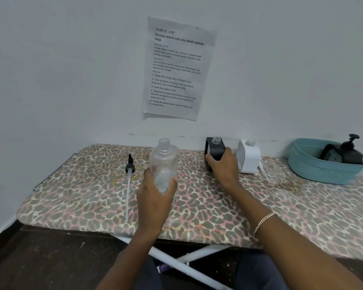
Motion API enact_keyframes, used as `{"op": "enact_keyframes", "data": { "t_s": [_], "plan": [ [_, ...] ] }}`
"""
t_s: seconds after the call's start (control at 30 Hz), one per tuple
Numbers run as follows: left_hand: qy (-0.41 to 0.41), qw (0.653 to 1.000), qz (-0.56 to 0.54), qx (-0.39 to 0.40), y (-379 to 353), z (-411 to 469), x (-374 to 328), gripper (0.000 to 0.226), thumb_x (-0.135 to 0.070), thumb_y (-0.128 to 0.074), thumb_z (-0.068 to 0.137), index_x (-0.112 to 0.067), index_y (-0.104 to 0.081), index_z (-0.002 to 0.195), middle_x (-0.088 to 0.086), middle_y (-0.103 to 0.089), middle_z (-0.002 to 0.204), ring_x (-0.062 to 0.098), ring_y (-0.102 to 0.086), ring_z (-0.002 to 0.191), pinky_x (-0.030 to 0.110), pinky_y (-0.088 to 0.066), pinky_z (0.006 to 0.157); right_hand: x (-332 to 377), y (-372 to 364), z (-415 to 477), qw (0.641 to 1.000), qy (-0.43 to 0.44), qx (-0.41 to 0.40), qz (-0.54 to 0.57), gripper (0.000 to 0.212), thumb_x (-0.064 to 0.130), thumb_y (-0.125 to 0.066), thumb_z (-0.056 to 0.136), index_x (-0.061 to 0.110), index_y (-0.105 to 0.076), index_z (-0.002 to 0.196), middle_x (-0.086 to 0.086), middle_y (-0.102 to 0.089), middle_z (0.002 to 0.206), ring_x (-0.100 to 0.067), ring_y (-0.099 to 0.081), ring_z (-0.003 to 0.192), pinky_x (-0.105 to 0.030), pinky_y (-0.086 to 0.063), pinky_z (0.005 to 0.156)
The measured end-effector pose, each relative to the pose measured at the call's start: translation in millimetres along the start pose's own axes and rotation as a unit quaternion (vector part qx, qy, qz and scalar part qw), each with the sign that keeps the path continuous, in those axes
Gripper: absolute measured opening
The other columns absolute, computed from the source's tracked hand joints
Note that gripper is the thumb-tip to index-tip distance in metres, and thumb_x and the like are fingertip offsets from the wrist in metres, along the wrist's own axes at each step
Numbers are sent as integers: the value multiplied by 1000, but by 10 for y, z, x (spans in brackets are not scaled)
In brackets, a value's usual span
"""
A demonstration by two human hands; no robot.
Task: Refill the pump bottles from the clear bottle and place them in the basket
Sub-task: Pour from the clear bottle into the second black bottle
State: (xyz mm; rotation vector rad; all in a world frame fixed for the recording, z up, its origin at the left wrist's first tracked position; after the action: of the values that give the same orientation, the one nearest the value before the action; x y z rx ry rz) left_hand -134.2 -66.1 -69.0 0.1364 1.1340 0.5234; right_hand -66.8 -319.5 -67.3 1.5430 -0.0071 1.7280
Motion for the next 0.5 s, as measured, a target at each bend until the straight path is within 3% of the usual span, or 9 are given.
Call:
{"op": "enact_keyframes", "data": {
  "t_s": [0.13,0.23,0.4,0.5],
  "plan": [
    [-24,1000,16,3,-31,-9,-18,50,-34,-78,94,-13,-54,132,-3,-61,114,12,-59,94,7,-40,71,38,225,-134,999,20,12,33,32,32,-72,91,18,-54,113,7,-63,101,-2,-60,85,-21,-49,64],
    [-43,999,30,9,-79,-38,-52,48,-34,-76,95,-13,-54,133,-1,-63,111,16,-62,91,25,-48,72,46,442,-317,998,36,28,49,31,32,-73,90,22,-56,114,12,-65,102,1,-63,88,-19,-51,66],
    [-95,994,56,15,-157,-129,-183,43,-27,-76,95,-13,-56,131,-5,-61,103,16,-61,83,23,-43,65,-42,790,-714,997,50,34,54,33,36,-77,89,28,-59,115,21,-66,102,9,-64,88,-11,-51,64],
    [-130,988,71,37,-235,-192,-208,51,-28,-73,95,-12,-54,139,1,-66,112,19,-65,89,34,-54,70,-165,940,-953,996,49,41,58,36,37,-80,87,30,-61,117,23,-66,102,18,-60,89,-4,-49,65]
  ]
}}
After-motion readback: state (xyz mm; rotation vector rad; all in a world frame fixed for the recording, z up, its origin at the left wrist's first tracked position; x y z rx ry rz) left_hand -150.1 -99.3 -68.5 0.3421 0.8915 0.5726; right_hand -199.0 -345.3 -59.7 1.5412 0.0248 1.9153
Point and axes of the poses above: each hand's wrist, its own z-axis towards the middle knuckle, its own y-axis out of the back of the hand, x = y × z, the point moved 5 cm from there along z, towards the middle knuckle
